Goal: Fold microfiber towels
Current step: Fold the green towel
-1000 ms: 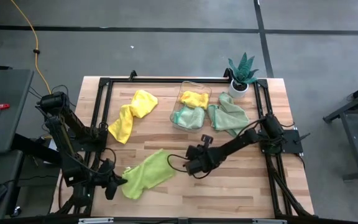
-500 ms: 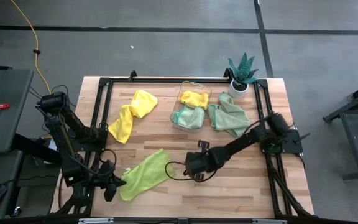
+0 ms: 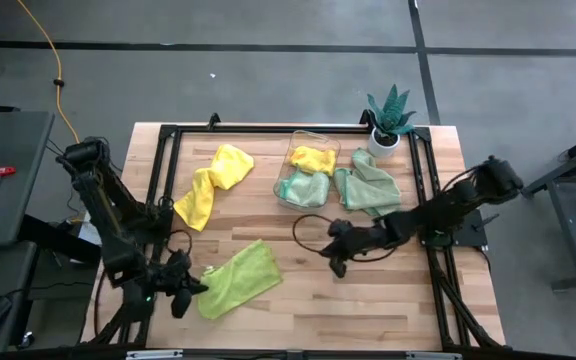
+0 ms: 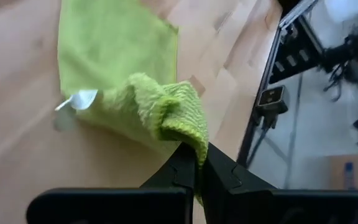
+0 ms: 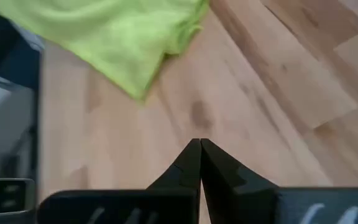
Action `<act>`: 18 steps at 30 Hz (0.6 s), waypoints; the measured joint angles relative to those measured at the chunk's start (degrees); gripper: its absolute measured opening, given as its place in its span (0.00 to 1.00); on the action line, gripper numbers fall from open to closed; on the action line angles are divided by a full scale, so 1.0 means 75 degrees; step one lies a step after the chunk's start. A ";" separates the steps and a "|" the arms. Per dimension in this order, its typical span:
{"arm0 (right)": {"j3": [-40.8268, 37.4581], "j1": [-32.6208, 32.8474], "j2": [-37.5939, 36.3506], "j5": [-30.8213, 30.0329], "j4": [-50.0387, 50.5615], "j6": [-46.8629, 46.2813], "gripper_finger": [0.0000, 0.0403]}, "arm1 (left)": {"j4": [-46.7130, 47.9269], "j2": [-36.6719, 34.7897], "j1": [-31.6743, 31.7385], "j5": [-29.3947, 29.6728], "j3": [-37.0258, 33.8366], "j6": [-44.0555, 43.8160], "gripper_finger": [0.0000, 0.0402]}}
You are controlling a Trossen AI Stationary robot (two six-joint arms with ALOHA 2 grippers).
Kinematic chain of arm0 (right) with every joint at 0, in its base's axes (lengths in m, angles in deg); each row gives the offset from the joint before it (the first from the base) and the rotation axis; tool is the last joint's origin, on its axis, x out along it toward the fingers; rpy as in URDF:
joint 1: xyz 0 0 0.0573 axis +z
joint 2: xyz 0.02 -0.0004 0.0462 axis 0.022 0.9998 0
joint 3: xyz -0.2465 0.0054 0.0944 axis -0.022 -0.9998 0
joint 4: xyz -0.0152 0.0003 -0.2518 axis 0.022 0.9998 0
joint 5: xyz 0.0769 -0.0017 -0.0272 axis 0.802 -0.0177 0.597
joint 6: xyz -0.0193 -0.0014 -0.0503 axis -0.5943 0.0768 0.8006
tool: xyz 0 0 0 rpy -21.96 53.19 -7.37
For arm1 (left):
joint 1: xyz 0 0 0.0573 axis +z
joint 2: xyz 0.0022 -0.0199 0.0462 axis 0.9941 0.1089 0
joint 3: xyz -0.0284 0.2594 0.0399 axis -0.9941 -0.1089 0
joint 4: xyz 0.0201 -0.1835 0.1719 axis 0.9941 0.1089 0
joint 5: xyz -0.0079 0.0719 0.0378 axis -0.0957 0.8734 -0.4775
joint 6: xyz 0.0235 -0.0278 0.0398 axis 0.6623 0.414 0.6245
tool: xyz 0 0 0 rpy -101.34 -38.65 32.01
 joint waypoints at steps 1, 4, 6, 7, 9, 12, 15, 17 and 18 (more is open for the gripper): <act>-0.0162 0.0045 -0.0109 -0.0067 -0.0255 -0.0128 0.00 | 0.0002 -0.0095 0.0269 -0.0262 0.0000 0.0537 0.00; -0.0475 0.0195 -0.0325 -0.0254 -0.0657 -0.0299 0.00 | -0.0106 -0.0213 0.1315 -0.1252 0.0000 0.2582 0.00; -0.0523 0.0283 -0.0366 -0.0370 -0.0677 -0.0320 0.00 | -0.0316 -0.0204 0.2071 -0.1897 0.0000 0.4089 0.00; -0.0523 0.0334 -0.0363 -0.0400 -0.0688 -0.0318 0.00 | -0.0484 -0.0181 0.2431 -0.2157 0.0000 0.4750 0.00; -0.0523 0.0416 -0.0363 -0.0436 -0.0694 -0.0318 0.00 | -0.1022 -0.0060 0.3191 -0.2668 0.0000 0.5982 0.00; -0.0523 0.0501 -0.0366 -0.0445 -0.0686 -0.0313 0.00 | -0.1974 0.0123 0.4189 -0.3310 0.0051 0.7591 0.00; -0.0523 0.0577 -0.0363 -0.0653 -0.0665 -0.0265 0.00 | -0.2151 0.0477 0.5018 -0.3749 0.0575 0.8738 0.00; -0.0523 0.0634 -0.0363 -0.0888 -0.0615 -0.0252 0.00 | -0.2114 0.0788 0.5455 -0.4028 0.1161 0.9433 0.00; -0.0523 0.0655 -0.0363 -0.0984 -0.0621 -0.0196 0.00 | -0.2041 0.0935 0.5647 -0.4163 0.1477 0.9778 0.00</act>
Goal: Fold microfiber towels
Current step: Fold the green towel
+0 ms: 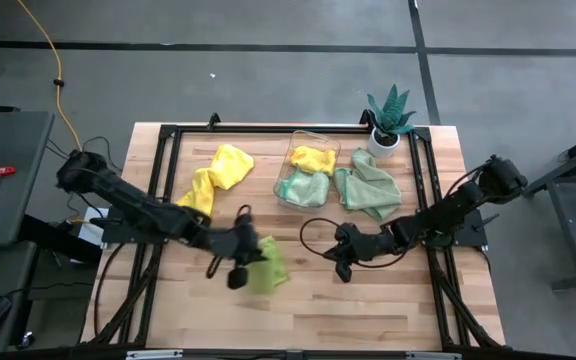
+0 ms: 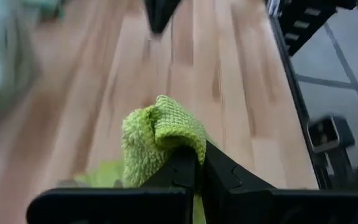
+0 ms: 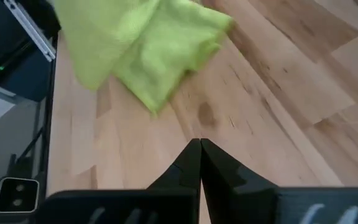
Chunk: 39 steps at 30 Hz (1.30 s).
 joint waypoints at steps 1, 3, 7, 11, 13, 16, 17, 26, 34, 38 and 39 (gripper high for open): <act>0.0003 0.0016 0.0000 -0.0066 0.0000 0.0095 0.00 | 0.0014 0.0173 0.0158 -0.0148 0.0355 0.0337 0.00; 0.0003 0.0059 -0.0010 -0.0154 0.0031 0.0223 0.00 | 0.0138 0.0533 0.0431 -0.0343 0.1106 0.0900 0.00; 0.0003 0.0115 -0.0186 -0.0157 0.0427 0.0278 0.00 | 0.0724 0.1034 0.0799 -0.0597 0.2698 0.1813 0.00; 0.0009 0.0213 -0.0624 -0.0169 0.1187 0.0309 0.00 | 0.1175 0.1136 0.0991 -0.1002 0.3953 0.2260 0.00; 0.0012 0.0296 -0.0953 -0.0238 0.1764 0.0287 0.00 | 0.1370 0.1039 0.0998 -0.1055 0.4233 0.2295 0.00; 0.0009 0.0403 -0.1408 -0.0361 0.2343 0.0282 0.00 | 0.1607 0.0802 0.0828 -0.0855 0.4261 0.2333 0.00; 0.0009 0.0450 -0.1573 -0.0418 0.2578 0.0282 0.00 | 0.1716 0.0779 0.0749 -0.0704 0.4261 0.2284 0.00; 0.0009 0.0555 -0.2136 -0.0848 0.2879 0.0304 0.00 | 0.1618 0.0959 -0.0261 -0.0025 0.3074 0.1311 0.00; 0.0009 0.0558 -0.2116 -0.0874 0.2873 0.0276 0.00 | 0.1221 0.0959 -0.0869 0.1040 0.1009 -0.1029 0.00; 0.0009 0.0503 -0.2113 -0.0996 0.2870 0.0279 0.00 | 0.1567 0.0959 -0.0876 0.0942 0.0483 -0.2080 0.01; 0.0009 0.0501 -0.2114 -0.1001 0.2870 0.0279 0.00 | 0.1654 0.0959 -0.0856 0.0933 0.0407 -0.2304 0.02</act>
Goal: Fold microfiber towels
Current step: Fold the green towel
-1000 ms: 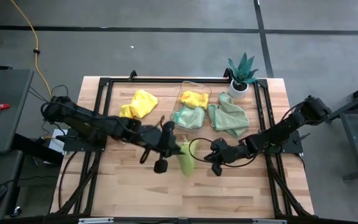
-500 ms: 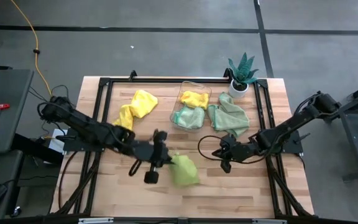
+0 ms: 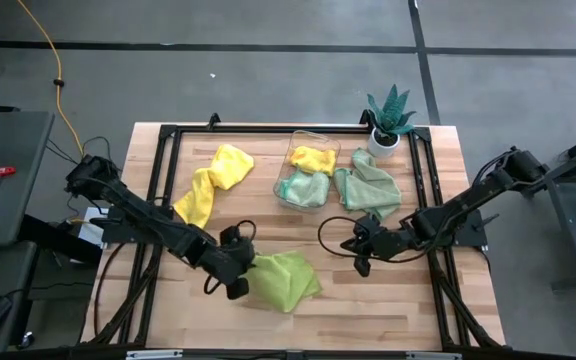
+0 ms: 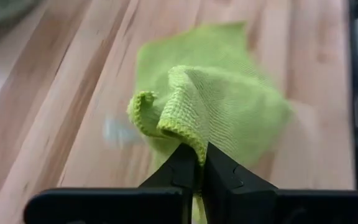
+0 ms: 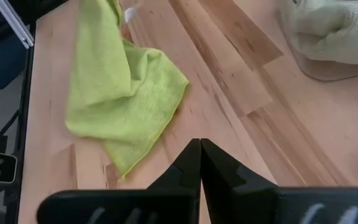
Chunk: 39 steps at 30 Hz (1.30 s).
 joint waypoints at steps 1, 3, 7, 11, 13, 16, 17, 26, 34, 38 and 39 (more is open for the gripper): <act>0.0000 -0.0001 0.0001 -0.0020 0.0000 -0.0001 0.00 | 0.0161 0.0000 0.0032 -0.0016 -0.0040 -0.0183 0.03; 0.0000 -0.0001 0.0001 -0.0165 0.0000 -0.0012 0.00 | 0.0444 0.0000 0.0139 -0.0109 -0.0046 -0.0294 0.06; 0.0000 -0.0001 0.0001 -0.0335 -0.0007 -0.0022 0.00 | 0.0957 -0.0003 0.0594 -0.0626 -0.0042 -0.0001 0.17; 0.0000 -0.0001 0.0001 -0.0371 -0.0007 -0.0119 0.00 | 0.1518 -0.0124 0.1024 -0.1168 -0.0045 0.0421 0.30; 0.0000 -0.0001 0.0003 -0.0371 -0.0009 -0.0227 0.00 | 0.1604 -0.0255 0.1072 -0.1483 -0.0042 0.0528 0.36; 0.0000 -0.0001 0.0004 -0.0371 -0.0003 -0.0379 0.00 | 0.1720 -0.0451 0.0860 -0.1784 -0.0050 0.0363 0.42; 0.0000 -0.0001 0.0005 -0.0373 -0.0004 -0.0398 0.00 | 0.1646 -0.0553 0.0759 -0.1782 -0.0130 0.0199 0.44; 0.0000 -0.0001 0.0007 -0.0425 -0.0036 -0.0405 0.00 | -0.1882 -0.0915 -0.0510 -0.2131 -0.2219 -0.2526 0.46; 0.0000 -0.0007 0.0013 -0.0538 0.0032 -0.0380 0.00 | -0.2582 -0.0470 -0.1119 -0.0724 -0.2487 -0.0169 0.43; 0.0000 -0.0013 0.0013 -0.0537 0.0074 -0.0399 0.00 | -0.2482 -0.0404 -0.1285 -0.0498 -0.2487 0.1836 0.41; 0.0000 -0.0013 0.0013 -0.0537 0.0103 -0.0399 0.00 | -0.2522 -0.0324 -0.1313 -0.0493 -0.2479 0.2255 0.41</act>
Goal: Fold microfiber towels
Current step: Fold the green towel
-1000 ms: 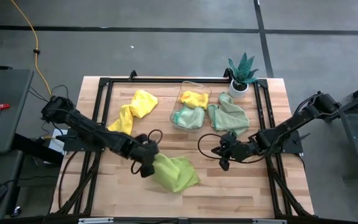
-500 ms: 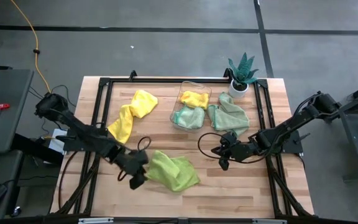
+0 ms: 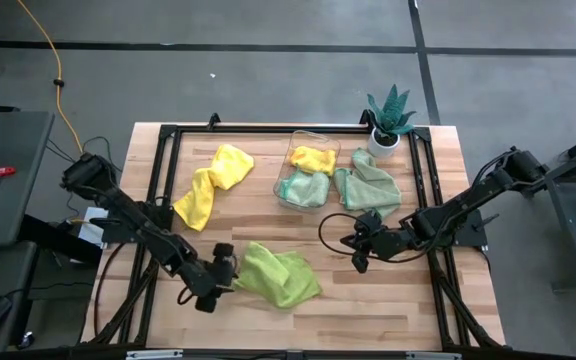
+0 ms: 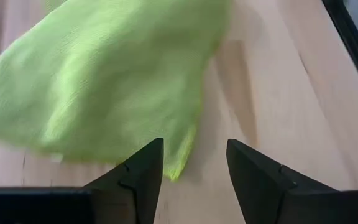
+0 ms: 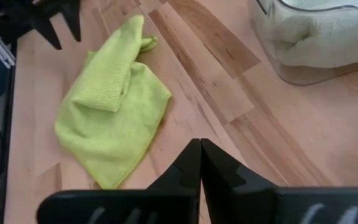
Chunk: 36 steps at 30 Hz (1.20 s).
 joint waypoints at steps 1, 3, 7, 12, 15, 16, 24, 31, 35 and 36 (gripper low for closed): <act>0.0000 0.0000 0.0000 0.0000 0.0008 -0.0003 0.00 | 0.0024 0.0058 -0.0006 -0.0006 0.0003 0.0322 0.41; 0.0000 -0.0003 0.0000 0.0000 0.0016 -0.0003 0.00 | 0.0071 0.0159 -0.0046 0.0009 -0.0008 0.0803 0.41; 0.0000 -0.0003 0.0000 -0.0004 0.0022 -0.0014 0.00 | 0.0167 0.0554 -0.0055 0.0042 -0.0002 0.1453 0.41; 0.0000 -0.0003 0.0000 -0.0027 0.0069 -0.0172 0.00 | 0.0145 0.1073 -0.0029 0.0046 0.0018 0.1501 0.40; 0.0000 -0.0003 0.0000 -0.0032 0.0077 -0.0174 0.00 | 0.0126 0.1179 -0.0036 0.0141 0.0028 0.1478 0.38; 0.0000 -0.0003 0.0000 -0.0038 0.0077 -0.0176 0.00 | 0.0093 0.1198 -0.0038 0.0168 0.0033 0.1442 0.36; 0.0000 -0.0003 0.0000 -0.0243 0.0119 -0.0411 0.00 | -0.0033 0.1181 -0.0044 0.0036 0.0024 0.1443 0.06; 0.0000 -0.0006 0.0000 -0.0268 0.0078 -0.0784 0.00 | -0.0166 0.1207 -0.0023 0.0479 0.0010 0.1212 0.02; 0.0000 0.0017 0.0000 -0.0075 -0.0446 -0.0945 0.00 | -0.0017 0.1204 0.0032 0.0264 0.0119 0.0178 0.01; 0.0000 0.0042 0.0000 0.0055 -0.0629 -0.0857 0.00 | 0.0066 0.1157 0.0035 0.0206 0.0156 -0.0097 0.00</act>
